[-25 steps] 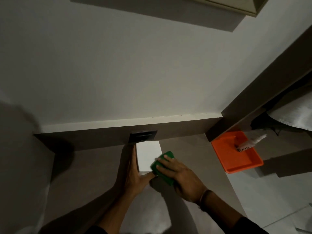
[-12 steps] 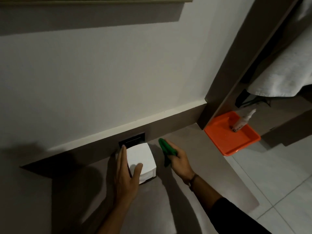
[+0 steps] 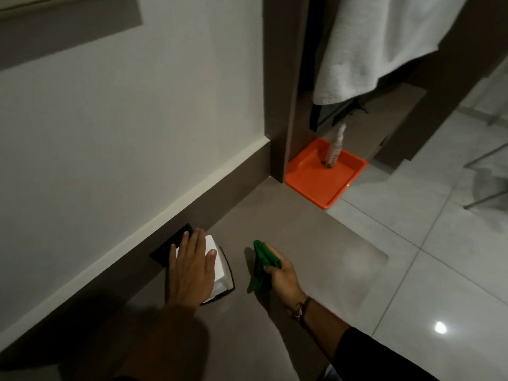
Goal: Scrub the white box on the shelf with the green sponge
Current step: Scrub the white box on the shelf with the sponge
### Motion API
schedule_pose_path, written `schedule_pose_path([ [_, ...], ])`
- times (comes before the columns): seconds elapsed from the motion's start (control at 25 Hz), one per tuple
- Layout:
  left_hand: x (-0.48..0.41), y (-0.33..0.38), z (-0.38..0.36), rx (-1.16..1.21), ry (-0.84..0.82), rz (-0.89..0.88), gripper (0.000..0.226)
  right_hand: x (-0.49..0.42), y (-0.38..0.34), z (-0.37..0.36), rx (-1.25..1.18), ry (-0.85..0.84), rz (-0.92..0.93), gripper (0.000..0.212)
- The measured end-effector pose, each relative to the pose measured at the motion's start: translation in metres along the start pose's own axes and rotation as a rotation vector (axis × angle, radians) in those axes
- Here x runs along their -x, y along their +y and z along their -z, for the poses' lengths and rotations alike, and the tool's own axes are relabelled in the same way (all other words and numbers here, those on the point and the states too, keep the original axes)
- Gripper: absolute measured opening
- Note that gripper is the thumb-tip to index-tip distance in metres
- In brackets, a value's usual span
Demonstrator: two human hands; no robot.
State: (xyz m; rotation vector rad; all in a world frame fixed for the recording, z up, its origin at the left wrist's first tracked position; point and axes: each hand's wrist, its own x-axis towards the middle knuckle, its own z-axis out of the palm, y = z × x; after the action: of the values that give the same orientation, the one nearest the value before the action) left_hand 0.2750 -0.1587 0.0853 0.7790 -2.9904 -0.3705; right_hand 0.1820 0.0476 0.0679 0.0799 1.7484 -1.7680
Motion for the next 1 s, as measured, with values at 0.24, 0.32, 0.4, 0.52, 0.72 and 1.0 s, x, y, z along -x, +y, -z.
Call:
schedule_pose_path([
  [0.24, -0.022, -0.015, 0.013, -0.008, -0.142, -0.379, 0.063, 0.010, -0.002, -0.024, -0.110, 0.010, 0.045, 0.065],
  [0.32, -0.020, -0.014, 0.013, 0.023, -0.129, -0.383, 0.059, 0.010, -0.010, -0.046, -0.151, -0.037, 0.064, 0.064],
  [0.4, -0.020, -0.014, 0.012, 0.021, -0.134, -0.382, 0.060, 0.010, -0.014, -0.064, -0.202, -0.122, 0.057, 0.063],
  [0.52, -0.024, -0.016, 0.008, 0.001, -0.141, -0.367, 0.062, 0.019, -0.005, -0.075, -0.168, -0.142, 0.075, 0.056],
  [0.72, -0.025, -0.018, 0.004, 0.010, -0.131, -0.369, 0.062, 0.073, 0.040, -0.072, 0.046, -0.161, 0.119, 0.061],
  [1.0, -0.024, -0.020, 0.003, 0.007, -0.111, -0.384, 0.063, 0.025, 0.002, -0.075, -0.045, -0.029, 0.115, 0.043],
])
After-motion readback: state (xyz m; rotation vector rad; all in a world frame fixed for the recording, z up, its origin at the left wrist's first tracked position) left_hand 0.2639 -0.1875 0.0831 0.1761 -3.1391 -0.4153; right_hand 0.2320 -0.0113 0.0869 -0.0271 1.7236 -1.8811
